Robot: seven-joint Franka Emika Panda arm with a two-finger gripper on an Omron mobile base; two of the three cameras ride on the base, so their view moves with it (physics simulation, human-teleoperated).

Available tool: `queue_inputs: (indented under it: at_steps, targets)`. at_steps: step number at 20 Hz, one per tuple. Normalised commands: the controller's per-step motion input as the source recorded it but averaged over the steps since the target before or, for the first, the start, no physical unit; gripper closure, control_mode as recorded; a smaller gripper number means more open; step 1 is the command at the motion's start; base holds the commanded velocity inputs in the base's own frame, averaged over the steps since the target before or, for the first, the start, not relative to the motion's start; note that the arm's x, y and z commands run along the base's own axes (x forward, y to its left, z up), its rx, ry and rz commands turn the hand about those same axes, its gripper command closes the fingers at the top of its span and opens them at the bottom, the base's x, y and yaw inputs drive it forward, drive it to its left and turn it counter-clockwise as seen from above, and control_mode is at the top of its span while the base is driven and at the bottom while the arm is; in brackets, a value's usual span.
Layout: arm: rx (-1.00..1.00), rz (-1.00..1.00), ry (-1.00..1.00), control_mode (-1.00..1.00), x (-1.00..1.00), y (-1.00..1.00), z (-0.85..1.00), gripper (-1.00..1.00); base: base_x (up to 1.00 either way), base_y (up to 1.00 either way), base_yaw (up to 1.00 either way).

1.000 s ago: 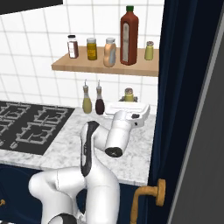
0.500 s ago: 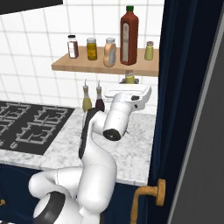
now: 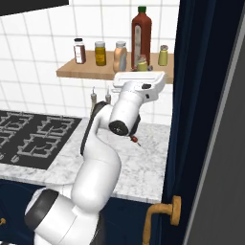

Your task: Put the shaker and condiment bottle from the counter next to their counterparts in the cabinet.

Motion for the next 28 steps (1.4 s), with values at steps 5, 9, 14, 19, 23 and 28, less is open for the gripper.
queue_inputs:
  at_steps: [5, 9, 14, 19, 23, 28]
  targets:
    - [0.00, -0.05, 0.04, -1.00, 0.17, 0.00, 0.32, 1.00, 0.00, 0.00, 0.00]
    - [0.00, 0.00, 0.18, -1.00, 0.51, 0.00, 0.00, 1.00, 0.00, 0.00, 0.00]
    - [0.00, 0.00, 0.19, -1.00, 0.53, 0.00, 0.00, 1.00, 0.00, 0.00, 0.00]
    - [0.00, 0.00, 0.09, -1.00, 0.24, -0.01, 0.00, 1.00, 0.00, 0.00, 0.00]
    - [0.00, -0.03, 0.00, -1.00, 0.00, -0.19, 0.00, 1.00, 0.00, 0.00, 0.00]
    - [0.01, -0.04, 0.00, -1.00, 0.00, -0.30, 0.00, 1.00, 0.00, 0.00, 0.00]
